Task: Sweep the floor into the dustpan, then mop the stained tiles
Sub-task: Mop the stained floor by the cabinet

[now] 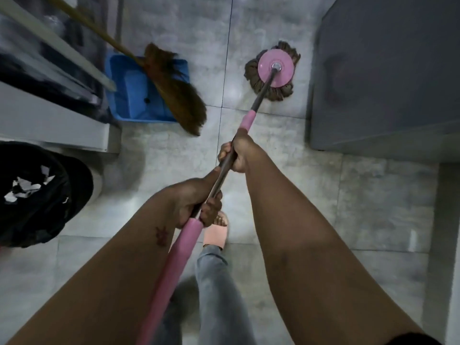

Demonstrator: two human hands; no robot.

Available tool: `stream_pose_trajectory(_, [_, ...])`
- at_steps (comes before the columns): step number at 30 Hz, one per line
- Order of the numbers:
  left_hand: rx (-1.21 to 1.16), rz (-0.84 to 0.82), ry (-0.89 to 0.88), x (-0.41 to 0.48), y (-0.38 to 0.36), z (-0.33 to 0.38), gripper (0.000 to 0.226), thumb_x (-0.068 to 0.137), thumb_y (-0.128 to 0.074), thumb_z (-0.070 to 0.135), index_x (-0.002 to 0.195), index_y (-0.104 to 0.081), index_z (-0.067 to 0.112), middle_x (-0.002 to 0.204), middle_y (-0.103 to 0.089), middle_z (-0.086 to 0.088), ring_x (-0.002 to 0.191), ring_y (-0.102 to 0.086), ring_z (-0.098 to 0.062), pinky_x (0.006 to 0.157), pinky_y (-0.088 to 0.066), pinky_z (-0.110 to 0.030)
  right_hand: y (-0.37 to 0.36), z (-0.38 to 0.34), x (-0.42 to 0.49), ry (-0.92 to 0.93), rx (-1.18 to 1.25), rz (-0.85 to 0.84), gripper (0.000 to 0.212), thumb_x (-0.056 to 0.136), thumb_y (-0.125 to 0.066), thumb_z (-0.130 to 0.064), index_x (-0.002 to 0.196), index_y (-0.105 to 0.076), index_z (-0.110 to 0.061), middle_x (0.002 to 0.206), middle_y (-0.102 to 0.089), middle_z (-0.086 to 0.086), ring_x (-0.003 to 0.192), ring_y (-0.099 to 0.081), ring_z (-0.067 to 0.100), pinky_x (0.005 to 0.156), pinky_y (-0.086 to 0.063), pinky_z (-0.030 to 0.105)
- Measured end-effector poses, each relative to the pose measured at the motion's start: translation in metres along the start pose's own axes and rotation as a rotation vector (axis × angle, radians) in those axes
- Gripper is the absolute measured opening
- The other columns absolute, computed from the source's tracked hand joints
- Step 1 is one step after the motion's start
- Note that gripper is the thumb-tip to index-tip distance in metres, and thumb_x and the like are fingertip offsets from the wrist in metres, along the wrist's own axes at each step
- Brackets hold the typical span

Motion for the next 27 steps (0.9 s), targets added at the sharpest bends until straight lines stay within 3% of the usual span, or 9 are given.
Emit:
stream_pose_trajectory(4, [-0.015,0.006,-0.024,0.022,-0.028,0.072,0.057,0.087,-0.045,0.070,0.070,-0.040,0.016,0.044,-0.033,0.004,0.030,-0.027,-0.007,0.032,-0.025,-0.011,0.009,-0.080,0.021,0.036,-0.051,0.022,0.063,0.088,-0.014,-0.074,0.079,-0.036,-0.017,0.044,-0.030,0.000,0.032,-0.036,0.015,0.050,-0.044,0.023])
stream_pose_trajectory(6, [-0.010,-0.002,-0.033,0.030,-0.038,0.100,0.058,0.086,-0.044,0.071,0.069,-0.040,0.016,0.043,-0.033,0.005,0.029,-0.028,-0.007,0.031,-0.026,-0.011,0.012,-0.110,0.028,0.046,-0.018,0.026,0.064,0.089,-0.017,-0.073,0.086,-0.039,-0.013,0.038,-0.029,0.000,0.028,-0.033,0.014,0.041,-0.041,0.020])
stream_pose_trajectory(9, [0.018,0.005,-0.028,0.038,-0.038,0.120,0.058,0.085,-0.045,0.073,0.068,-0.040,0.017,0.044,-0.034,0.005,0.030,-0.028,-0.007,0.031,-0.028,-0.012,0.012,-0.127,0.038,0.051,0.030,0.017,0.071,0.081,-0.020,-0.081,0.089,-0.042,-0.013,0.037,-0.028,0.000,0.027,-0.031,0.013,0.036,-0.037,0.017])
stream_pose_trajectory(11, [0.044,0.025,-0.019,0.040,-0.032,0.119,0.059,0.084,-0.044,0.074,0.068,-0.040,0.017,0.044,-0.034,0.005,0.031,-0.028,-0.007,0.032,-0.028,-0.013,0.010,-0.124,0.042,0.058,0.060,0.003,0.065,0.086,-0.024,-0.077,0.090,-0.042,-0.015,0.037,-0.029,-0.001,0.027,-0.031,0.014,0.036,-0.037,0.017])
stream_pose_trajectory(15, [0.096,0.035,0.003,0.034,-0.019,0.095,0.059,0.084,-0.044,0.074,0.067,-0.041,0.018,0.046,-0.034,0.004,0.033,-0.028,-0.008,0.033,-0.028,-0.014,0.008,-0.096,0.039,0.080,0.096,-0.002,0.066,0.083,-0.025,-0.080,0.074,-0.035,-0.015,0.038,-0.029,0.000,0.026,-0.032,0.015,0.035,-0.038,0.019])
stream_pose_trajectory(27, [0.323,0.073,0.169,-0.031,0.067,-0.074,0.060,0.083,-0.043,0.076,0.067,-0.040,0.018,0.051,-0.035,0.001,0.036,-0.030,-0.012,0.039,-0.029,-0.016,-0.011,0.114,-0.022,-0.026,0.356,0.027,0.059,0.086,-0.035,-0.074,0.076,-0.034,-0.015,0.040,-0.033,-0.001,0.030,-0.032,0.015,0.037,-0.036,0.019])
Point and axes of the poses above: each hand's wrist, its own x-axis towards the middle knuckle, its own y-axis out of the back of the hand, z = x × y, the point moved 10 cm from there along x, towards the middle knuckle
